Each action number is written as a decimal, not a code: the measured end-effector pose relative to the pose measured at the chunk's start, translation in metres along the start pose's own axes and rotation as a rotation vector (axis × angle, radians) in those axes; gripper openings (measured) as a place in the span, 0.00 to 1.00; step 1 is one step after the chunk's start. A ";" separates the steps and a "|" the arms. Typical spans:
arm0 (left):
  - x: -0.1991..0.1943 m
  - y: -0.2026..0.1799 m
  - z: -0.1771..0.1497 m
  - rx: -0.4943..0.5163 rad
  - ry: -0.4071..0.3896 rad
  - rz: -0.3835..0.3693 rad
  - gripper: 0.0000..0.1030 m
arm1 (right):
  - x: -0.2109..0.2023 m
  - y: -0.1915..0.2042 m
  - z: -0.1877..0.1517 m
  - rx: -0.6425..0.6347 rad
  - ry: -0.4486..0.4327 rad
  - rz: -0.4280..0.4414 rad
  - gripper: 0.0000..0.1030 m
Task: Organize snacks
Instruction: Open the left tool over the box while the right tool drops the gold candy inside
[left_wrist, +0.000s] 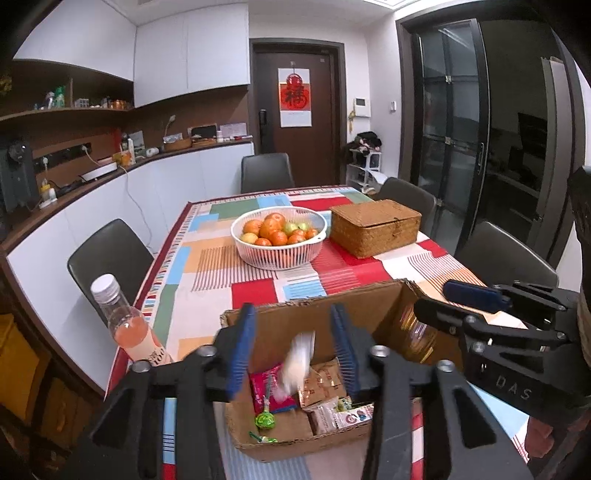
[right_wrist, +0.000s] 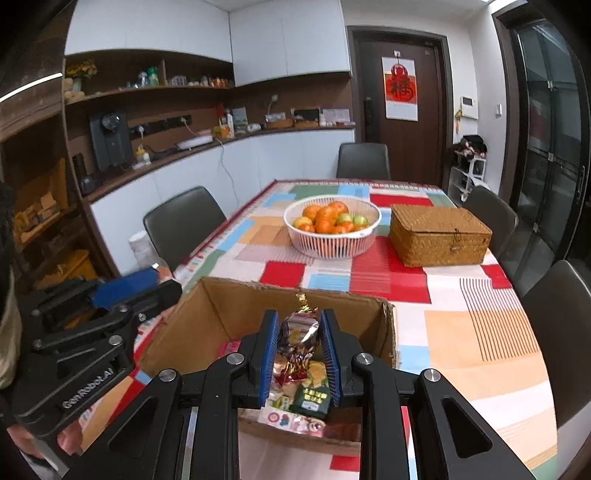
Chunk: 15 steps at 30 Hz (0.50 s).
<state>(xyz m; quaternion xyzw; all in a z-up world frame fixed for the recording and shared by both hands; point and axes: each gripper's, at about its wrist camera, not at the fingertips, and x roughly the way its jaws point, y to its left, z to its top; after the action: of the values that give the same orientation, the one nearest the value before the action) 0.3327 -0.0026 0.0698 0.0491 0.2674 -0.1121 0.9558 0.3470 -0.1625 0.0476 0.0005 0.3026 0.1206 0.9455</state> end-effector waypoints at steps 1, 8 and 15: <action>-0.003 -0.001 -0.002 0.003 -0.004 0.005 0.43 | -0.002 -0.001 -0.002 0.006 -0.008 -0.005 0.40; -0.024 -0.012 -0.021 -0.005 0.026 -0.008 0.46 | -0.031 0.004 -0.021 -0.023 -0.047 -0.018 0.44; -0.053 -0.034 -0.051 0.008 0.057 -0.039 0.48 | -0.068 -0.001 -0.052 -0.025 -0.055 -0.053 0.47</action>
<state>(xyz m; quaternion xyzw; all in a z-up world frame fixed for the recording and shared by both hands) 0.2549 -0.0175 0.0527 0.0508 0.2950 -0.1304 0.9452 0.2643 -0.1828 0.0437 -0.0160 0.2747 0.0993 0.9563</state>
